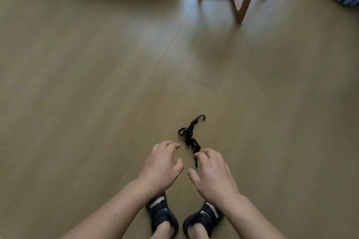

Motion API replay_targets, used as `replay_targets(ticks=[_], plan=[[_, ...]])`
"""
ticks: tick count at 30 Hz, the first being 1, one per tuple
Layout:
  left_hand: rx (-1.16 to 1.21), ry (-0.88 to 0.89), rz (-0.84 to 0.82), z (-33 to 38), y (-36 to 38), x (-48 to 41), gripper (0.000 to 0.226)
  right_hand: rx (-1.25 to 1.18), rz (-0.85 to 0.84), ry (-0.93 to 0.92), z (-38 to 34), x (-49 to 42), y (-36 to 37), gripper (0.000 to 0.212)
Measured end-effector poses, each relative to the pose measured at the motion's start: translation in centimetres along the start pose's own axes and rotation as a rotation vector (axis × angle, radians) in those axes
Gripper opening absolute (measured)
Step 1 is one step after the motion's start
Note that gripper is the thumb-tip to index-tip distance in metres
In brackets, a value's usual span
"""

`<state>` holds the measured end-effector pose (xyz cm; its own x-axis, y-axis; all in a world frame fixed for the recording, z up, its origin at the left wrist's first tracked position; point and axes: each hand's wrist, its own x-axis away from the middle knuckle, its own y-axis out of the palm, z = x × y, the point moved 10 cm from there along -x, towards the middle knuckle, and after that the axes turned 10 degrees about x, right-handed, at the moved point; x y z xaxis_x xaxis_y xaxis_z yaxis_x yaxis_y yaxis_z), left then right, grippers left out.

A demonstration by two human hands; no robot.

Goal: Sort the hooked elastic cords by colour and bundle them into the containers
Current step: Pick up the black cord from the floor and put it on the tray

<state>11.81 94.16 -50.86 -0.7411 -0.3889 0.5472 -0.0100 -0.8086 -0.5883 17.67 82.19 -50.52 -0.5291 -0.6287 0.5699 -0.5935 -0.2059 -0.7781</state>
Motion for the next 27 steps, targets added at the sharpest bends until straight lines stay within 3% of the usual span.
replay_targets(ticks=[6, 15, 18, 21, 24, 27], plan=[[0.014, -0.045, -0.006, -11.0, 10.5, -10.8, 0.045, 0.002, 0.009, -0.006, 5.5, -12.0, 13.4, 0.05], [-0.035, -0.088, -0.059, -22.2, 19.7, -20.6, 0.046, 0.06, 0.021, 0.192, 11.8, -25.5, 29.0, 0.058], [-0.032, -0.087, -0.062, -22.5, 20.1, -21.4, 0.046, 0.004, 0.031, 0.196, 11.9, -26.3, 30.3, 0.043], [-0.058, -0.056, -0.059, -20.5, 19.2, -20.8, 0.049, -0.181, -0.065, 0.225, 11.6, -25.4, 29.7, 0.022], [-0.092, 0.032, -0.088, -16.8, 17.3, -18.7, 0.063, -0.319, -0.104, 0.181, 10.0, -22.4, 26.0, 0.024], [-0.144, 0.148, -0.223, -12.3, 15.7, -15.5, 0.083, -0.421, -0.054, 0.084, 8.5, -17.9, 19.2, 0.017]])
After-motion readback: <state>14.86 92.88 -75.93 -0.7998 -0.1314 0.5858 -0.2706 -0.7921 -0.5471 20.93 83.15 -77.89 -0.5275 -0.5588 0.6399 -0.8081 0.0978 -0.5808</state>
